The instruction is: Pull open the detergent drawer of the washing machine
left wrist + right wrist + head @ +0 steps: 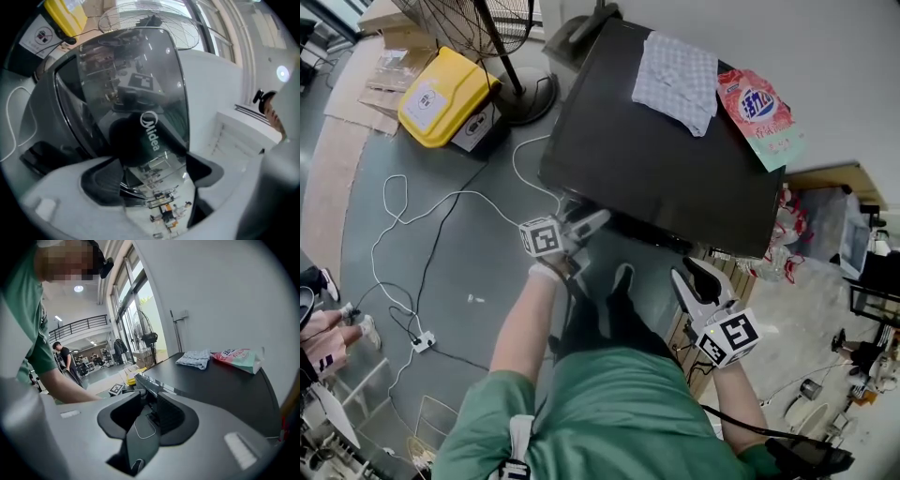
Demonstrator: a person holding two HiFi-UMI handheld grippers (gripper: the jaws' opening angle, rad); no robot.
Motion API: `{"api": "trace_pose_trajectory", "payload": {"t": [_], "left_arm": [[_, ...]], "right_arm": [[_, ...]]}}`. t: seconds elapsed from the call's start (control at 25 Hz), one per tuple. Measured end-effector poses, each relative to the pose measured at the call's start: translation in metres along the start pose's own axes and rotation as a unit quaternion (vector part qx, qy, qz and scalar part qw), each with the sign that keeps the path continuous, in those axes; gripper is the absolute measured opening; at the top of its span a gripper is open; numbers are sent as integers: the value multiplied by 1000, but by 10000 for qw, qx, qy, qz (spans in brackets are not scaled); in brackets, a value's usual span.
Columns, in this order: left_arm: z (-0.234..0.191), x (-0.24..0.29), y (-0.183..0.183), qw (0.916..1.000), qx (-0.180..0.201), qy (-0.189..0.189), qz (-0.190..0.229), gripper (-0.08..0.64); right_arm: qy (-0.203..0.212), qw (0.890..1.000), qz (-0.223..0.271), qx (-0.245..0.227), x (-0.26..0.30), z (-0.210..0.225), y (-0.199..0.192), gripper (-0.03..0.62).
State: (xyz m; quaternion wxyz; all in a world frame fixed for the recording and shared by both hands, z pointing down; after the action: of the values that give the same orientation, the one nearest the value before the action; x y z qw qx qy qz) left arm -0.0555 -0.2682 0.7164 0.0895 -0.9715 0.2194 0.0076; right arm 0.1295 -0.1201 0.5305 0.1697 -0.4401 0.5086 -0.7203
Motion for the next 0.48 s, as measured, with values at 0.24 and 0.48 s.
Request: {"api": "trace_pose_trajectory", "payload": {"t": [0.24,0.48], "left_arm": [[1,-2,-5,9987,-141,-160,474,405],[-4,-12,-12,9956,-426,-23,835,400]], "right_arm": [[279,9994,-170,-78,4,-19,-9,101],[551,9978,-333,-163,-1,-48,-16,101]]}}
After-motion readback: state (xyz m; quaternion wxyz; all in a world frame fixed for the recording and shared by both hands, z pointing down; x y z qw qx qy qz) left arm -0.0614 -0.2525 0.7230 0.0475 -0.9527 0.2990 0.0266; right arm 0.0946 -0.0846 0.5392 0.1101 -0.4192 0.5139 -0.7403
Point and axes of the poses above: the fingertips, and each gripper's own axes: x forward along the fingers, z to its right, y out of its top, the point moved 5 cm from there along -x, backward along the fingers, and after that the axes turned 11 degrees about -x, right-handed, at the moved point
